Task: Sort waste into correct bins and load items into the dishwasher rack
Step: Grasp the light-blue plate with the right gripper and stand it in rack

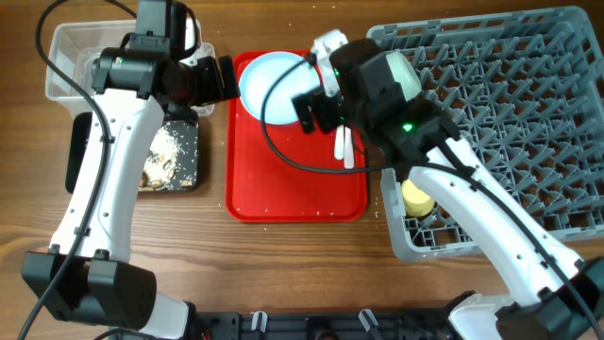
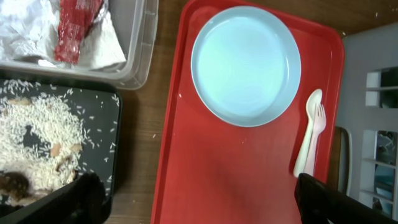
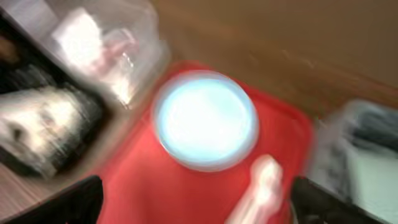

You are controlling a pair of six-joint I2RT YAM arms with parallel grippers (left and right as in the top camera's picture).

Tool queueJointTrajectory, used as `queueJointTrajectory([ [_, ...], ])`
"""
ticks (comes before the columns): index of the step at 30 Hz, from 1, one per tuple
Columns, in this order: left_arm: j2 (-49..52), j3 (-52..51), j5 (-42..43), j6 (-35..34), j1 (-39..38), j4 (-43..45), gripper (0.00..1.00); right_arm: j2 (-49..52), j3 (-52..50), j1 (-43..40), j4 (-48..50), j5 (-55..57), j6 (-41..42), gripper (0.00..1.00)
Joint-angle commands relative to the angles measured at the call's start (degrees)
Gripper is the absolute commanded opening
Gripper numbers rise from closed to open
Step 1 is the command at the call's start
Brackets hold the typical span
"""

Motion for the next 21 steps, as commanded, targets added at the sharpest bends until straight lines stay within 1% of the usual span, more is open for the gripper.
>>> queueJointTrajectory([
  [1,-0.6,0.6,-0.3,0.1,0.2,0.2,1.00,8.9,0.7,0.0,7.2,2.0,20.6,0.79],
  [2,-0.6,0.6,-0.3,0.1,0.2,0.2,1.00,12.9,0.7,0.0,9.3,6.1,25.4,0.76],
  [3,-0.6,0.6,-0.3,0.1,0.2,0.2,1.00,17.3,0.7,0.0,11.5,7.8,29.1,0.75],
  [5,-0.6,0.6,-0.3,0.1,0.2,0.2,1.00,23.7,0.7,0.0,14.9,7.5,33.4,0.71],
  [7,-0.6,0.6,-0.3,0.1,0.2,0.2,1.00,28.5,0.7,0.0,17.2,7.6,34.5,0.66],
  [9,-0.6,0.6,-0.3,0.1,0.2,0.2,1.00,31.8,0.7,-0.3,17.1,7.5,37.1,0.64],
  [11,-0.6,0.6,-0.3,0.1,0.2,0.2,1.00,33.6,0.7,-0.6,16.3,7.5,38.5,0.61],
  [12,-0.6,0.6,-0.3,0.1,0.2,0.2,1.00,34.1,0.7,-0.9,15.8,7.6,38.5,0.56],
  [13,-0.6,0.6,-0.3,0.1,0.2,0.2,1.00,34.3,0.7,-1.1,15.5,7.5,38.5,0.56],
  [16,-0.6,0.6,-0.3,0.1,0.2,0.2,1.00,36.0,0.7,-2.0,13.9,5.9,39.8,0.49],
  [19,-0.6,0.6,-0.3,0.1,0.2,0.2,1.00,36.2,0.7,-2.0,13.5,3.6,39.8,0.34],
  [20,-0.6,0.6,-0.3,0.1,0.2,0.2,1.00,36.2,0.7,-2.0,13.2,2.5,39.8,0.27],
  [21,-0.6,0.6,-0.3,0.1,0.2,0.2,1.00,36.1,0.7,-2.0,12.5,1.2,39.8,0.16],
])
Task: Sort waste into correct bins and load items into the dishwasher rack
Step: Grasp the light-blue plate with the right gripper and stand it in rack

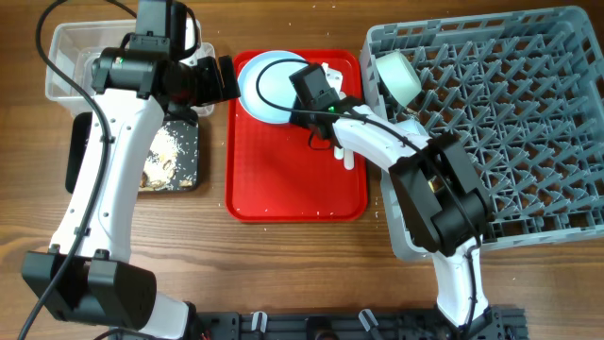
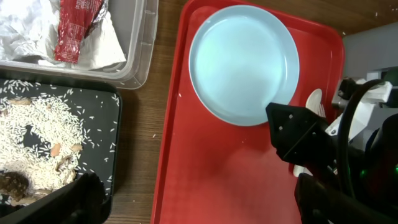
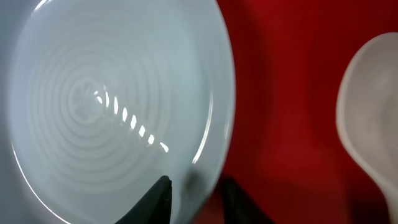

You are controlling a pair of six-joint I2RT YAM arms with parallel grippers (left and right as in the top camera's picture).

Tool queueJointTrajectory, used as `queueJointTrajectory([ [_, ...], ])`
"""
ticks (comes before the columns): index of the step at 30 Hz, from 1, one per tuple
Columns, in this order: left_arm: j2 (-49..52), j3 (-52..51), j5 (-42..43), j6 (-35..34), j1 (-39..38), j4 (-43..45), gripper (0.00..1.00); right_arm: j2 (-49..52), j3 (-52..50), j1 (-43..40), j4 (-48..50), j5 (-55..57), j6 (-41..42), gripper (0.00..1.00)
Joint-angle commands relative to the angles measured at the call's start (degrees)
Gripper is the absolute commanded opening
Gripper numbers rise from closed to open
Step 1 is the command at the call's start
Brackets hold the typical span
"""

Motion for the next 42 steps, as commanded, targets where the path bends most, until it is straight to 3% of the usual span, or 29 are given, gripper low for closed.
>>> queueJointTrajectory([
  [1,-0.6,0.6,-0.3,0.1,0.2,0.2,1.00,1.7,0.2,-0.1,-2.1,-5.1,0.4,0.09],
  [2,-0.6,0.6,-0.3,0.1,0.2,0.2,1.00,1.3,0.2,-0.4,-3.1,-7.0,0.4,0.04],
  [5,-0.6,0.6,-0.3,0.1,0.2,0.2,1.00,-1.7,0.4,-2.0,-6.2,-9.0,-1.7,0.04],
  [10,-0.6,0.6,-0.3,0.1,0.2,0.2,1.00,-17.4,0.6,-5.8,-9.5,-8.5,-15.3,0.04],
  [13,-0.6,0.6,-0.3,0.1,0.2,0.2,1.00,-32.1,0.6,-7.0,-10.6,10.5,-17.5,0.04],
  [17,-0.6,0.6,-0.3,0.1,0.2,0.2,1.00,-42.9,0.5,-7.0,-11.5,48.9,-39.5,0.04],
  [18,-0.6,0.6,-0.3,0.1,0.2,0.2,1.00,-43.1,0.5,-7.1,-12.3,55.5,-47.6,0.04],
  [20,-0.6,0.6,-0.3,0.1,0.2,0.2,1.00,-42.1,0.0,-10.0,-12.9,59.2,-55.7,0.04],
  [26,-0.6,0.6,-0.3,0.1,0.2,0.2,1.00,-33.5,0.0,-20.8,-12.4,50.0,-62.4,0.04],
  [34,-0.6,0.6,-0.3,0.1,0.2,0.2,1.00,-19.2,0.0,-21.7,-1.8,43.0,-70.5,0.06],
  [36,-0.6,0.6,-0.3,0.1,0.2,0.2,1.00,-18.0,0.0,-21.7,-1.9,40.5,-70.4,0.33],
  [38,-0.6,0.6,-0.3,0.1,0.2,0.2,1.00,-18.0,0.0,-21.7,-0.9,36.7,-70.2,0.74],
  [39,-0.6,0.6,-0.3,0.1,0.2,0.2,1.00,-18.0,0.0,-21.7,-0.2,35.0,-70.1,0.87],
  [40,-0.6,0.6,-0.3,0.1,0.2,0.2,1.00,-18.3,0.1,-21.7,0.5,34.9,-67.5,0.98],
  [42,-0.6,0.6,-0.3,0.1,0.2,0.2,1.00,-20.9,0.3,-21.7,-1.1,33.5,-64.0,1.00],
])
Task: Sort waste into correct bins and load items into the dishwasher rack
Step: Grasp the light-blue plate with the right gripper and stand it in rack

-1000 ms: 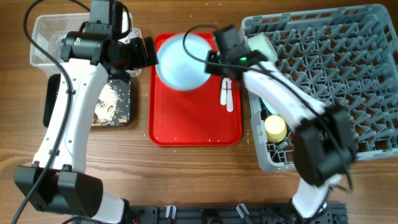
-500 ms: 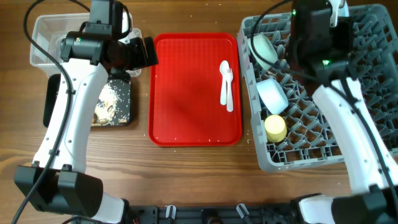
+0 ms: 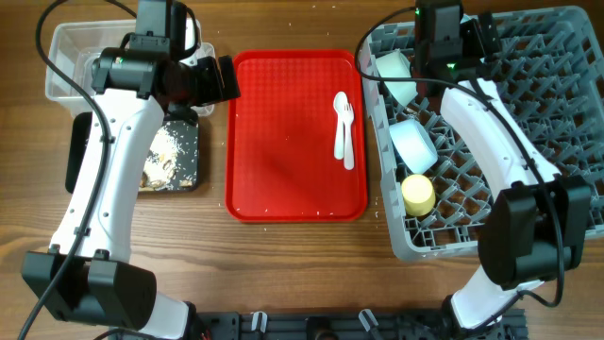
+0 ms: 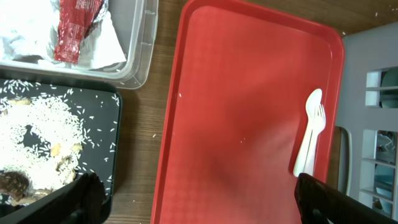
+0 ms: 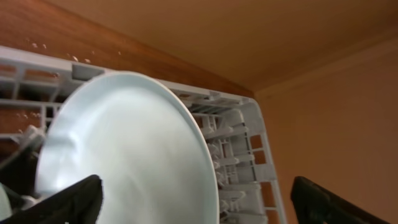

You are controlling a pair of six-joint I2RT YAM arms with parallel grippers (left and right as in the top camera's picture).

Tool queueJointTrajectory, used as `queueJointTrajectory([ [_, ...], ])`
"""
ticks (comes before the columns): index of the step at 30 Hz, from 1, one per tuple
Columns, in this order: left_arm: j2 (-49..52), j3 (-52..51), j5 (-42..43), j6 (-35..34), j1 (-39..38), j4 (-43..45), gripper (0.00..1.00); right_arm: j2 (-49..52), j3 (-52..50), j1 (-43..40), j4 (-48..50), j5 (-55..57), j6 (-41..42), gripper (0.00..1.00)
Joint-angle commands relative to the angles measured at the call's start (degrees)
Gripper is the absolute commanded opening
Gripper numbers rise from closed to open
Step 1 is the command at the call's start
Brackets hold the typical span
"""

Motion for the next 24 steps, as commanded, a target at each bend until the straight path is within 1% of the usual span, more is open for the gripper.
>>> queueJointTrajectory([
  [1,-0.6,0.6,-0.3,0.1,0.2,0.2,1.00,-4.2,0.5,0.0,-3.3,-5.4,5.4,1.00],
  [3,-0.6,0.6,-0.3,0.1,0.2,0.2,1.00,-10.0,0.6,0.0,-8.0,-9.0,10.7,1.00],
  [4,-0.6,0.6,-0.3,0.1,0.2,0.2,1.00,-13.3,0.6,0.0,-11.3,-14.8,16.5,1.00],
  [5,-0.6,0.6,-0.3,0.1,0.2,0.2,1.00,-15.7,0.6,0.0,-13.8,-22.9,23.3,1.00],
  [7,-0.6,0.6,-0.3,0.1,0.2,0.2,1.00,-19.9,0.6,0.0,-18.1,-47.3,33.7,1.00],
  [8,-0.6,0.6,-0.3,0.1,0.2,0.2,1.00,-20.2,0.2,0.0,-17.7,-57.5,38.6,1.00],
  [9,-0.6,0.6,-0.3,0.1,0.2,0.2,1.00,-19.1,-0.5,0.8,-15.7,-62.8,44.5,0.98],
  [10,-0.6,0.6,-0.3,0.1,0.2,0.2,1.00,-17.1,-0.8,2.9,-14.7,-61.0,47.0,0.91],
  [11,-0.6,0.6,-0.3,0.1,0.2,0.2,1.00,-15.3,-0.8,5.2,-14.7,-57.1,49.0,0.89],
  [13,-0.6,0.6,-0.3,0.1,0.2,0.2,1.00,-8.7,-0.8,13.0,-15.0,-46.4,52.0,0.85],
  [15,-0.6,0.6,-0.3,0.1,0.2,0.2,1.00,-2.6,-0.8,17.7,-15.3,-40.3,55.1,0.84],
  [17,-0.6,0.6,-0.3,0.1,0.2,0.2,1.00,3.4,-0.8,19.0,-15.2,-39.8,56.7,0.79],
  [19,-0.6,0.6,-0.3,0.1,0.2,0.2,1.00,7.2,-0.8,18.9,-15.5,-39.8,57.2,0.76],
  [24,-0.6,0.6,-0.3,0.1,0.2,0.2,1.00,12.9,-0.8,18.9,-16.2,-37.2,57.7,0.73],
])
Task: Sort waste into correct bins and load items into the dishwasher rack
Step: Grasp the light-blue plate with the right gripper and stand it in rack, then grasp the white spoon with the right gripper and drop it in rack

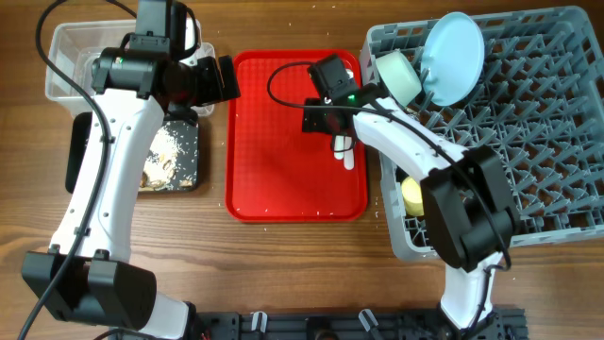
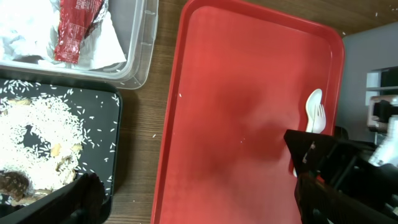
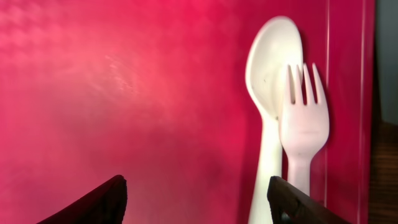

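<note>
A white spoon (image 3: pixel 268 81) and a white fork (image 3: pixel 303 118) lie side by side at the right edge of the red tray (image 1: pixel 283 161). My right gripper (image 3: pixel 196 205) hangs open just above them, nothing between its fingers (image 3: pixel 93 199). The overhead view shows the right gripper (image 1: pixel 326 123) over the cutlery. A light blue plate (image 1: pixel 453 45) stands on edge in the grey dishwasher rack (image 1: pixel 528 123), next to a pale bowl (image 1: pixel 401 76). My left gripper (image 1: pixel 226 80) is open and empty at the tray's left edge.
A clear bin (image 2: pixel 140 62) holding crumpled paper and a red wrapper (image 2: pixel 71 31) sits at the back left. In front of it is a black tray of rice (image 2: pixel 50 137). A yellow cup (image 1: pixel 412 194) rests in the rack's front left.
My right gripper has moved from the rack's back left corner, by the plate, to the tray over the spoon and fork. The plate stands in the rack. The left arm is unchanged.
The plate lay on the tray with my right gripper above it, then the gripper was down at its rim. Later the tray held only cutlery and the plate was at the rack with the gripper. Now the open gripper is back over the cutlery.
</note>
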You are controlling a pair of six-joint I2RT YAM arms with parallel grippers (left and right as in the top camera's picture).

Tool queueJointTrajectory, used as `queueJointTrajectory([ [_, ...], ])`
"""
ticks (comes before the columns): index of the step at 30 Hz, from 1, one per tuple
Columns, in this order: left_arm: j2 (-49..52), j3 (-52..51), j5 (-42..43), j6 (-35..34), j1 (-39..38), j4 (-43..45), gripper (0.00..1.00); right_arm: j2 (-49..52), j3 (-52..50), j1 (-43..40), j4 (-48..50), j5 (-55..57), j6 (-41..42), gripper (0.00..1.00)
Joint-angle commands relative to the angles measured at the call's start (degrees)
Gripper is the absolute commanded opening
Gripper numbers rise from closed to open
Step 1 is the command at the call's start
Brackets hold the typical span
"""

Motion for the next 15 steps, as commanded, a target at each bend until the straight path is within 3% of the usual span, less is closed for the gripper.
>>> queueJointTrajectory([
  [1,-0.6,0.6,-0.3,0.1,0.2,0.2,1.00,2.1,-0.5,-0.1,-0.2,3.3,2.1,0.73],
  [12,-0.6,0.6,-0.3,0.1,0.2,0.2,1.00,6.2,-0.5,-0.8,-0.8,2.5,7.6,0.65],
  [14,-0.6,0.6,-0.3,0.1,0.2,0.2,1.00,6.2,-0.5,-0.8,-0.6,2.5,8.2,0.59],
  [15,-0.6,0.6,-0.3,0.1,0.2,0.2,1.00,6.2,-0.5,-0.8,-0.5,2.5,8.2,0.50],
])
